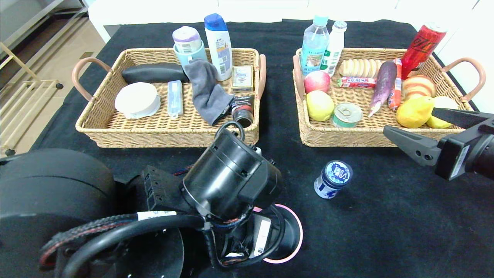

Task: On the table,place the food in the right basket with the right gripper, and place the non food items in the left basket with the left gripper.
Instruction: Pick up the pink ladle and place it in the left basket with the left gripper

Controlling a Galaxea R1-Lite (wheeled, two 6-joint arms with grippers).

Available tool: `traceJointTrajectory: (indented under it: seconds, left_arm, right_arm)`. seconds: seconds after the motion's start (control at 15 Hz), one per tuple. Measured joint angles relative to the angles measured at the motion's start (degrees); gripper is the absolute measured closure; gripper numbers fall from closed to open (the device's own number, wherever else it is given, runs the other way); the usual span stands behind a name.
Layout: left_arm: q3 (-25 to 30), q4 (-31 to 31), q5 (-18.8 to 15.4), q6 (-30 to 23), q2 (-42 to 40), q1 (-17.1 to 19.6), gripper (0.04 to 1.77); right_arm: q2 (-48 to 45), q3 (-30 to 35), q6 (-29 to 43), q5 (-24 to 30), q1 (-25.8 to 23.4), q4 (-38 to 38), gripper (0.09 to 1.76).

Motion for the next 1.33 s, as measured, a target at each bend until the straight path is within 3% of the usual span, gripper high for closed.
traceJointTrajectory:
  seconds: [0.67, 0.73, 0.93, 1.13, 1.2, 1.27, 1.33]
  left_arm:
    - [-0.13, -0.62, 0.07, -0.01, 3.23, 0.83, 0.09]
    - [-0.17, -0.62, 0.02, 0.02, 3.3, 0.83, 0.19]
    - [-0.13, -0.66, 0.02, 0.05, 3.83, 0.77, 0.68]
    - [-0.13, -0.66, 0.02, -0.06, 4.22, 0.59, 1.01]
    - [-0.13, -0.66, 0.02, -0.06, 4.29, 0.63, 1.21]
    - [-0.16, -0.82, 0.0, -0.11, 4.33, 0.61, 1.66]
    - [-0.13, -0.63, 0.0, -0.09, 4.35, 0.63, 1.65]
  right_arm:
    - [-0.06, 0.05, 0.01, -0.02, 0.0, -0.02, 0.14]
    - [-0.06, 0.07, 0.01, 0.0, 0.0, -0.02, 0.14]
    - [-0.04, 0.18, 0.04, 0.0, 0.15, -0.02, 0.14]
    - [-0.04, 0.18, 0.04, 0.0, 0.3, -0.02, 0.14]
    - [-0.04, 0.18, 0.01, -0.02, 0.3, -0.02, 0.14]
    - [-0.04, 0.2, 0.01, -0.02, 0.3, -0.02, 0.14]
    - [-0.04, 0.2, 0.01, 0.0, 0.3, -0.02, 0.14]
